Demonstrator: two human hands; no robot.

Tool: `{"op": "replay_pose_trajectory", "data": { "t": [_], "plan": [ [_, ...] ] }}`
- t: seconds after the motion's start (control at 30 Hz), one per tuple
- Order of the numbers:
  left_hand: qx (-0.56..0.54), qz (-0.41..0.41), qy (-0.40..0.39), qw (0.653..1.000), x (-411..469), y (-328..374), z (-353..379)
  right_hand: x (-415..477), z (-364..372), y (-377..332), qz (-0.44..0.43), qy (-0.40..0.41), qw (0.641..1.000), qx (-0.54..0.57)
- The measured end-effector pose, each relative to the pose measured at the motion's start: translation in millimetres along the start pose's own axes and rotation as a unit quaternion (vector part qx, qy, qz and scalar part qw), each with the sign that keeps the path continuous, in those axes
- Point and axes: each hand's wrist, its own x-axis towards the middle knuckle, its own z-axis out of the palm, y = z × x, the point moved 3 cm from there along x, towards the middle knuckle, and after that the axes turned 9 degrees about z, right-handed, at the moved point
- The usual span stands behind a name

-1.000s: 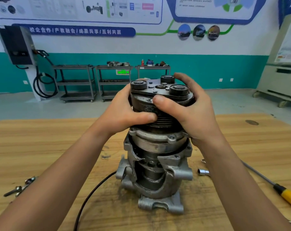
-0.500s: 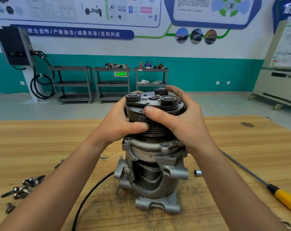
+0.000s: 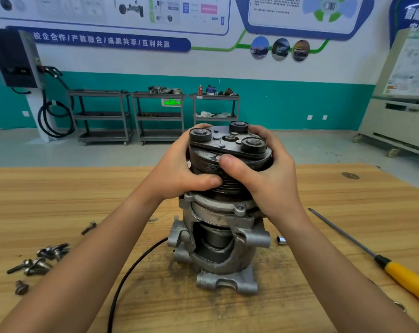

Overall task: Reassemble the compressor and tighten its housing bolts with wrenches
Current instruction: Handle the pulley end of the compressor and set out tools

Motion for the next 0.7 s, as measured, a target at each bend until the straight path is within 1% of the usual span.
{"op": "replay_pose_trajectory", "data": {
  "t": [0.27,0.37,0.5,0.7],
  "plan": [
    [-0.008,0.004,-0.001,1.000,2.3,-6.4,-0.7,4.9,-1.6,0.9,-0.006,-0.023,1.000,-0.018],
    [-0.015,0.016,-0.002,1.000,3.8,-5.6,-0.5,6.0,-2.1,0.4,-0.015,-0.020,0.999,-0.026],
    [-0.017,0.028,0.002,0.999,6.5,-2.2,-2.9,8.7,-3.2,-2.8,-0.020,-0.015,1.000,-0.010],
    [-0.023,0.030,-0.002,0.999,5.0,-2.5,-3.5,4.6,-2.1,-2.6,-0.033,-0.012,0.999,-0.013]
  ]
}}
